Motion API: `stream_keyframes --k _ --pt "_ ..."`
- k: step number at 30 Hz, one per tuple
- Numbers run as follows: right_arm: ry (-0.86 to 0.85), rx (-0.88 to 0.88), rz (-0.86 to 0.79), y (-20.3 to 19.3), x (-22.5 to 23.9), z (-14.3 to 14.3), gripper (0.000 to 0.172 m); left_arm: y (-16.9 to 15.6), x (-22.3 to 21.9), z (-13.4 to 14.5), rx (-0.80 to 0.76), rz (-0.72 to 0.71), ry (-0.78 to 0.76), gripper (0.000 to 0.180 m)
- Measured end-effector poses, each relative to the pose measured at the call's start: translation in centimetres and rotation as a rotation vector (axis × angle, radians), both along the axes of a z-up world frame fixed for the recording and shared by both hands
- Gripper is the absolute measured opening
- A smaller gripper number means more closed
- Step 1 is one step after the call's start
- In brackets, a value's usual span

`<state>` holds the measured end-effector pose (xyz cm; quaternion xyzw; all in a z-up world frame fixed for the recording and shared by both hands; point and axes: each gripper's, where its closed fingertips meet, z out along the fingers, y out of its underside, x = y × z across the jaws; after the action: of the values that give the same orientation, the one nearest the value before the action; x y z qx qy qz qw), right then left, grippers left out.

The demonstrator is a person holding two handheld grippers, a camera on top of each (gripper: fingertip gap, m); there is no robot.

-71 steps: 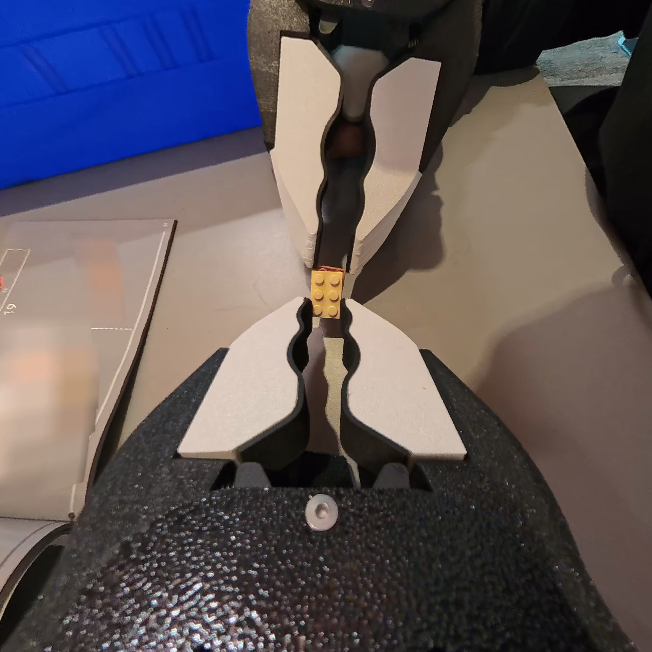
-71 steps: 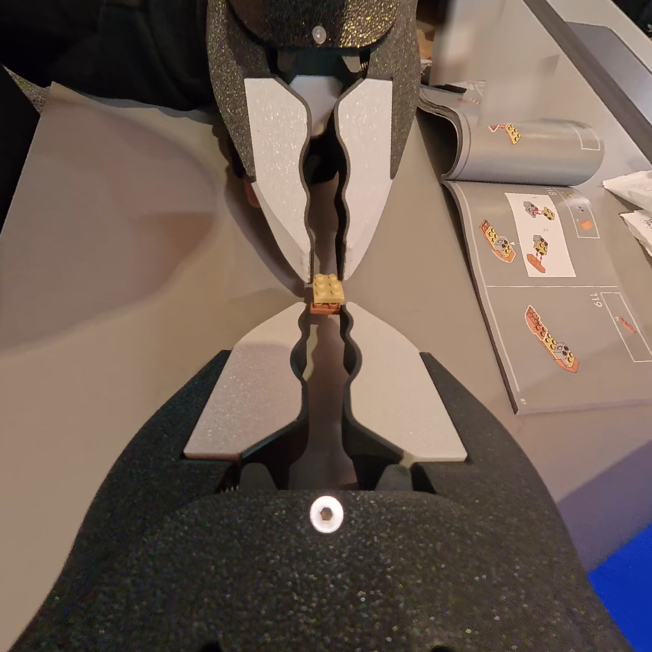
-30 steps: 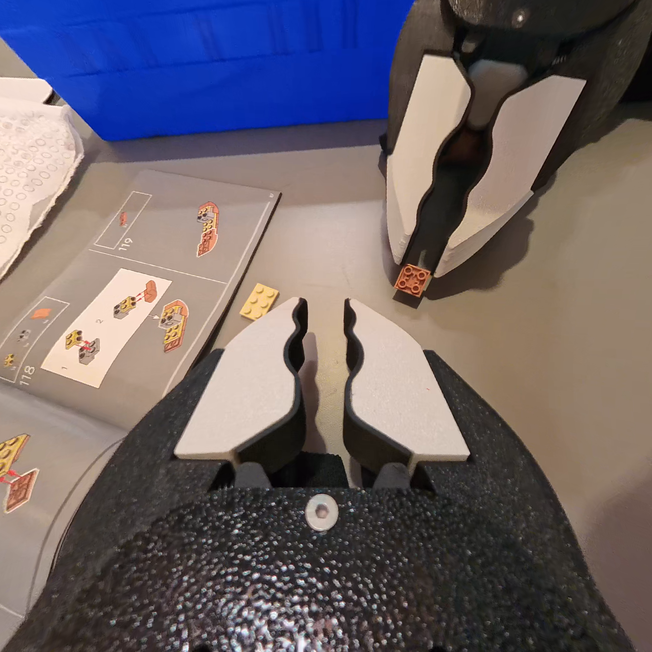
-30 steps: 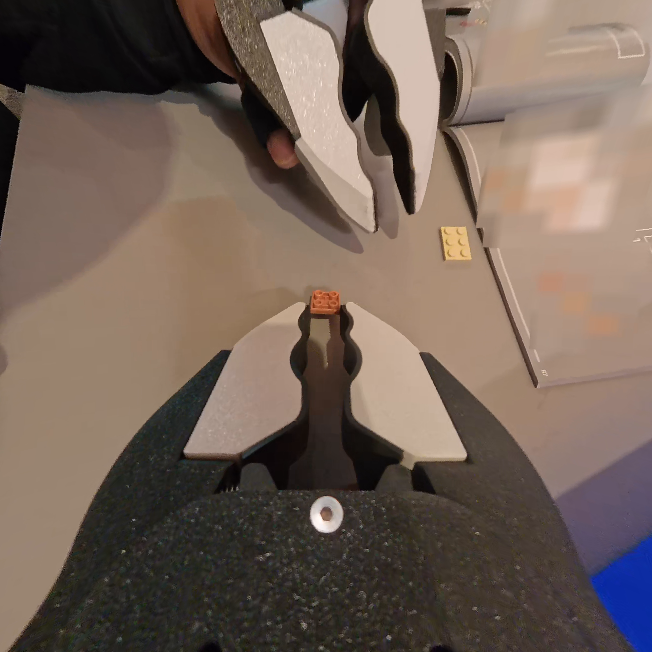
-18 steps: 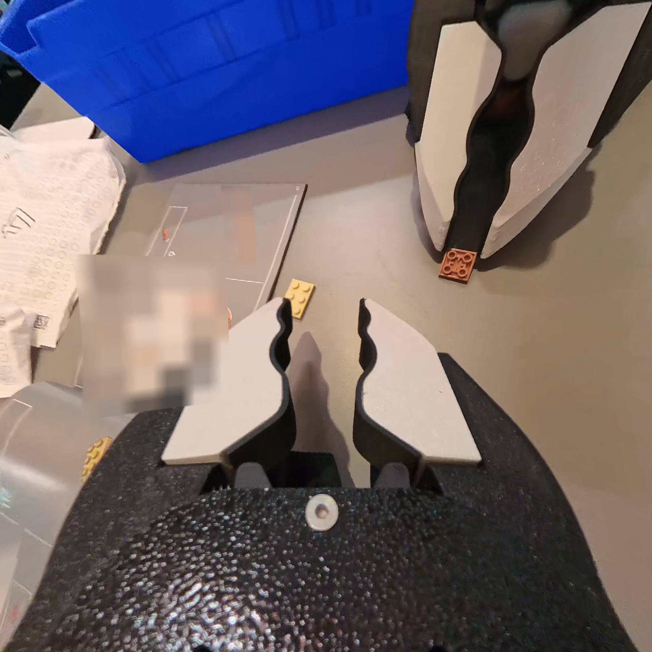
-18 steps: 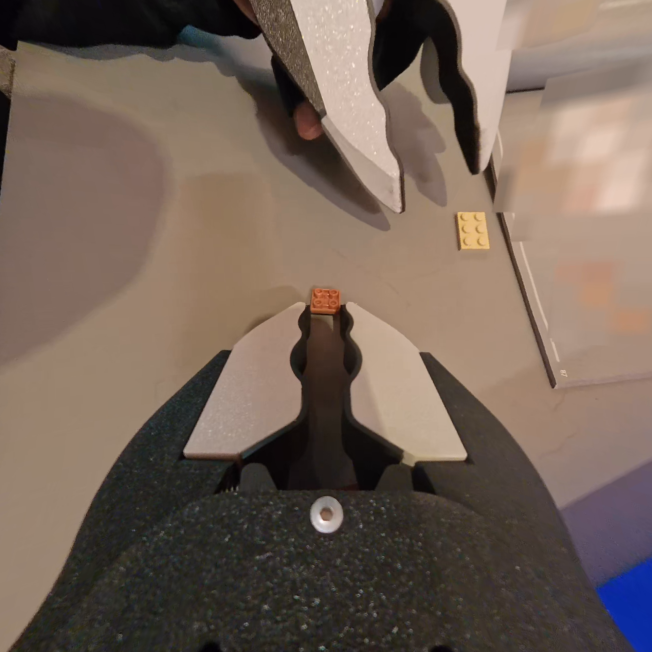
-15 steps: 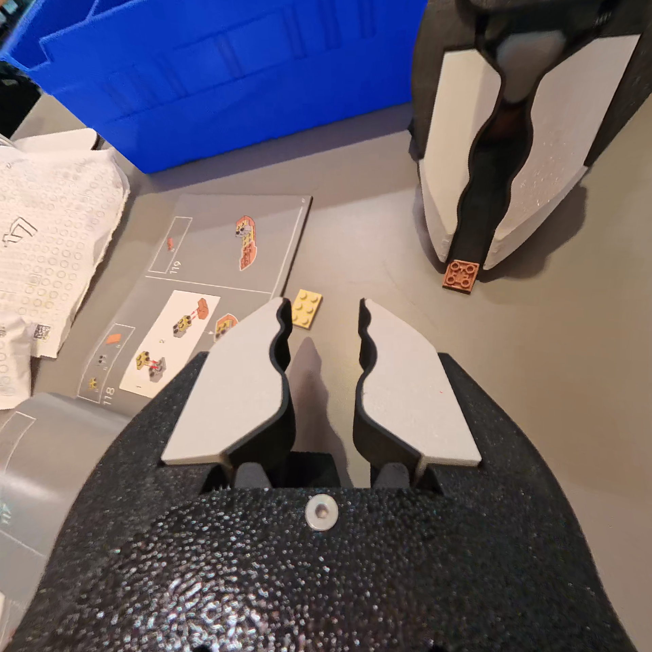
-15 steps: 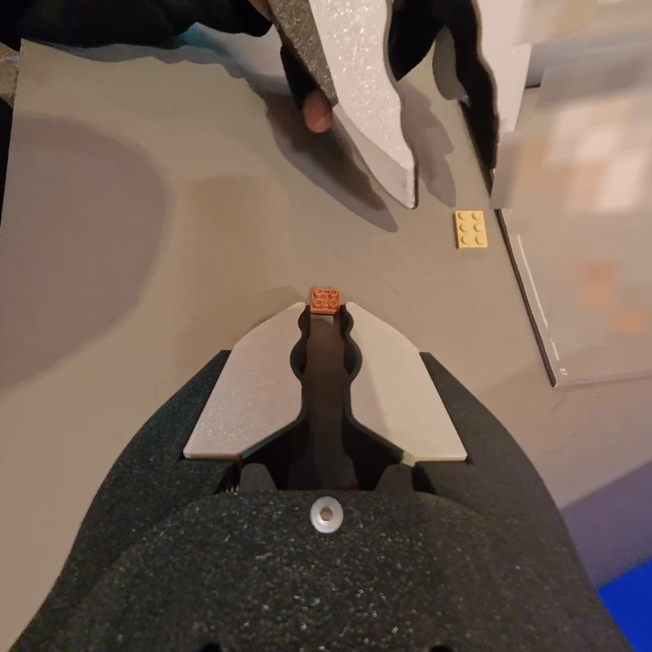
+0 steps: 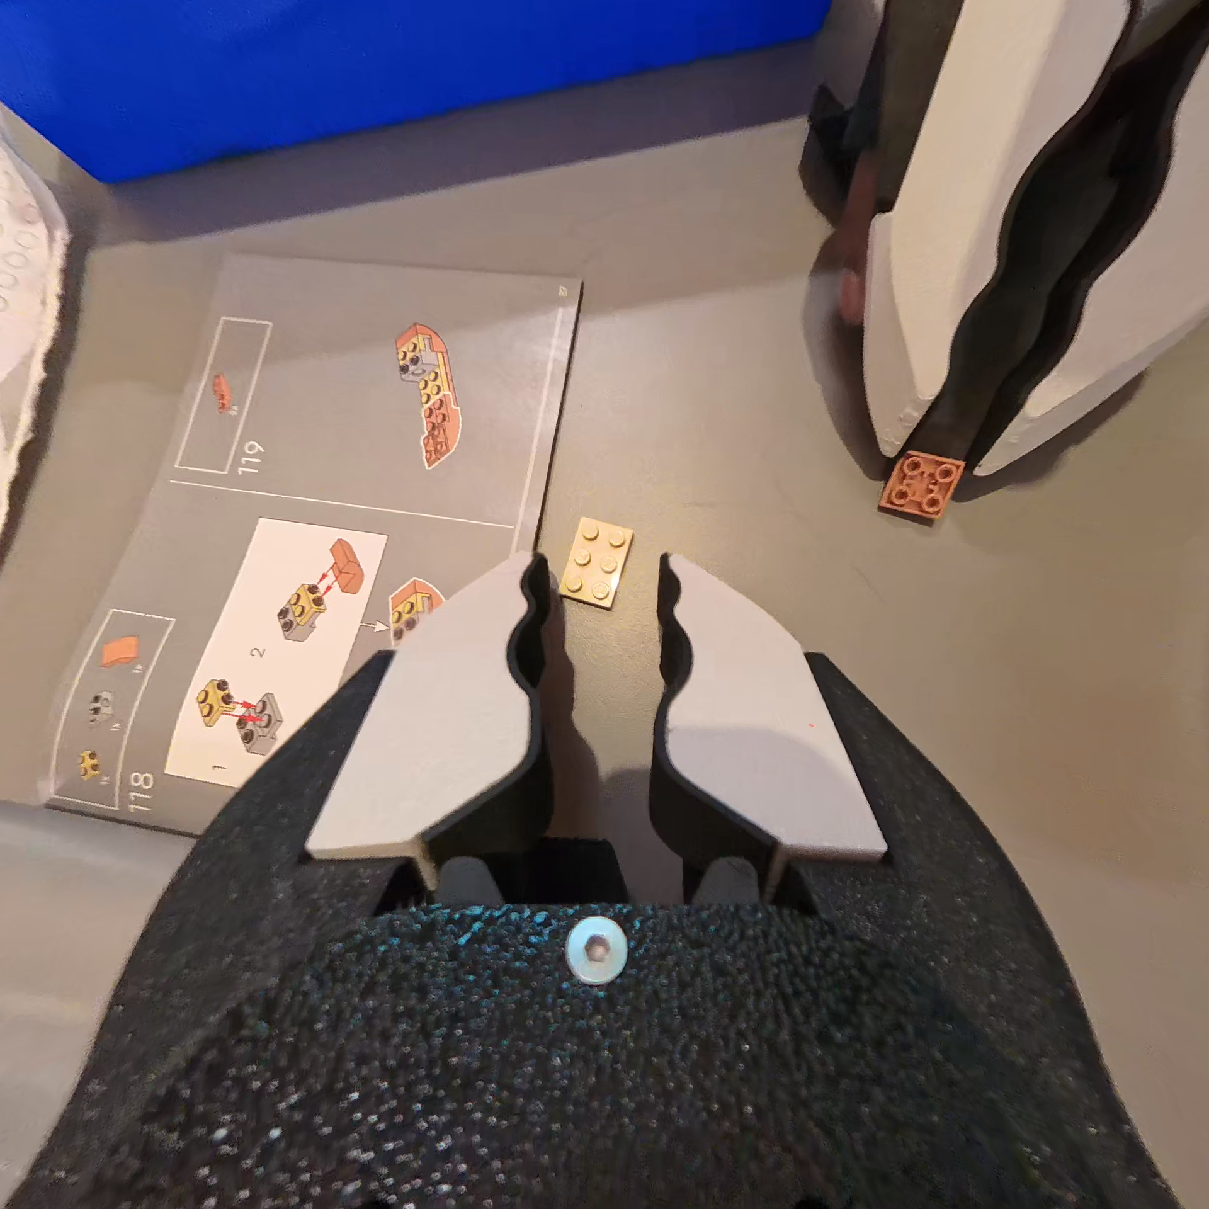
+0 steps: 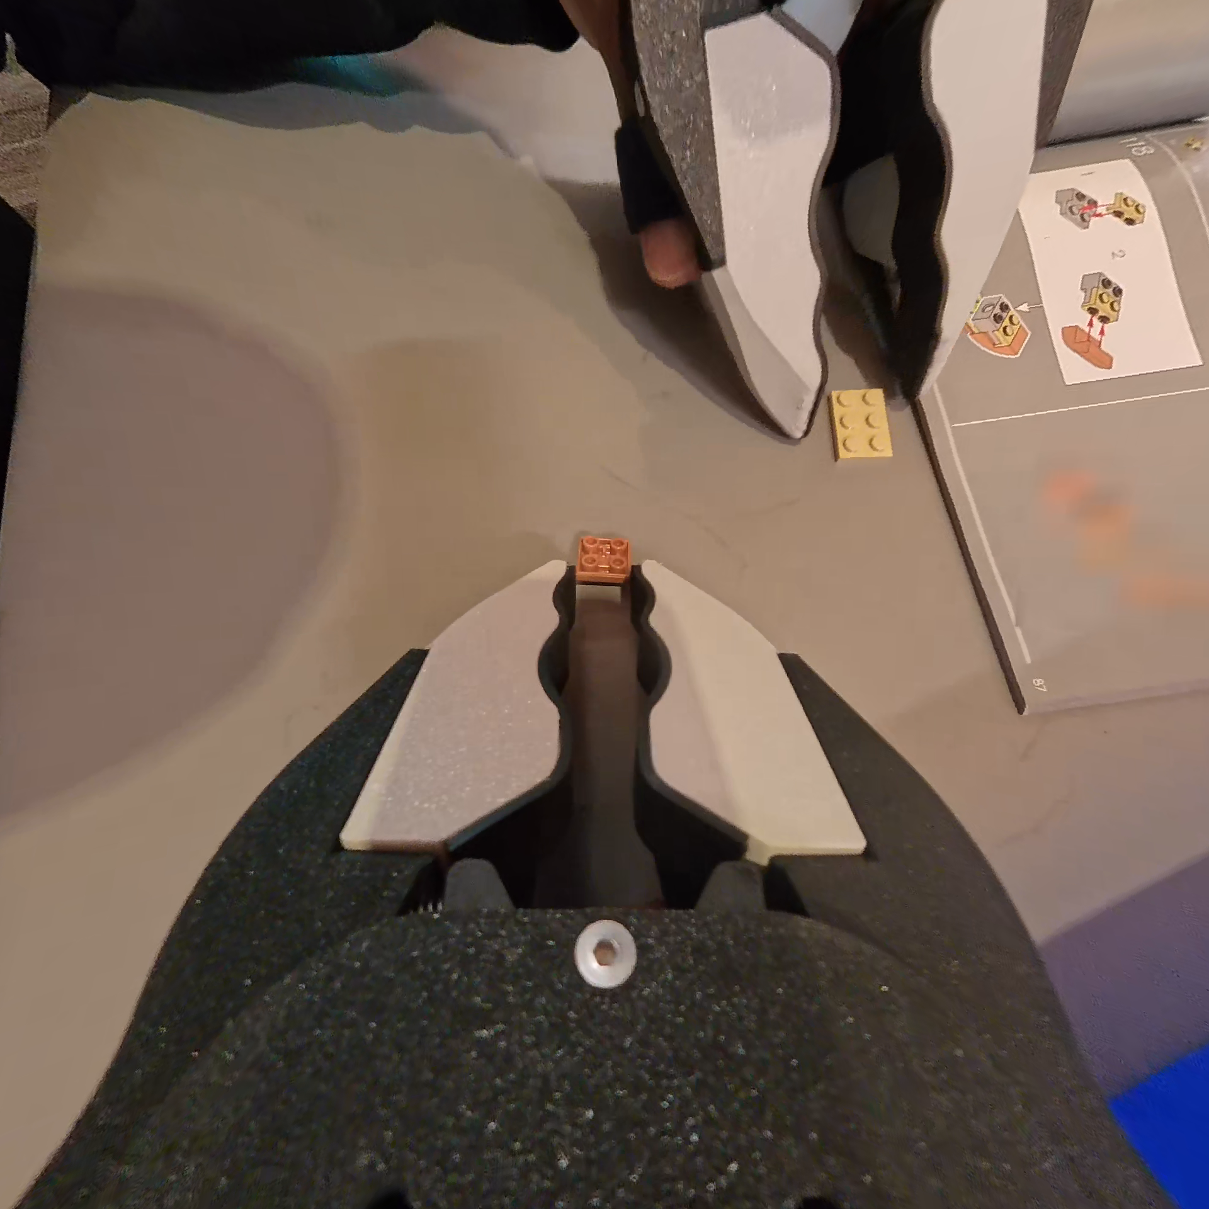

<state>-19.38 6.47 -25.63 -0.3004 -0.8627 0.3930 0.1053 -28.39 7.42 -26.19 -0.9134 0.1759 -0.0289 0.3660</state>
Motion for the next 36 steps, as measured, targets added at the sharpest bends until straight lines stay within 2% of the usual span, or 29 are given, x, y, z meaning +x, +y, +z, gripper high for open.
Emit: stream_keyframes --k 3,7,9,17,21,25,30,36 --pt "-0.001 0.002 -0.002 0.0 0.0 0.0 0.016 0.3 0.0 -0.3 -0.014 0.017 -0.031 0.030" --pt "-0.001 0.004 -0.007 0.0 -0.1 -0.1 0.016 0.2 0.5 -0.3 -0.023 0.005 -0.036 0.016" --pt "-0.002 0.008 -0.010 0.1 -0.1 -0.1 0.016 0.1 0.5 -0.3 -0.020 0.018 -0.037 0.015" --pt "0.023 0.013 -0.011 0.0 -0.2 0.0 0.016 -1.3 3.3 -0.1 -0.024 -0.003 -0.151 0.014" --pt "0.055 0.011 -0.005 -0.1 -0.2 0.3 0.015 -1.8 5.8 1.0 0.020 -0.048 -0.259 0.013" --pt "0.058 0.021 -0.007 -0.1 -0.2 0.3 0.016 -2.2 6.4 0.6 -0.005 -0.060 -0.241 0.013" --pt "0.072 0.002 -0.003 -0.2 -0.2 0.6 0.015 -2.0 7.9 2.0 0.058 -0.120 -0.327 0.014" --pt "0.086 -0.007 -0.007 -0.2 -0.3 0.8 0.016 -1.8 8.5 1.7 0.053 -0.138 -0.287 0.014"
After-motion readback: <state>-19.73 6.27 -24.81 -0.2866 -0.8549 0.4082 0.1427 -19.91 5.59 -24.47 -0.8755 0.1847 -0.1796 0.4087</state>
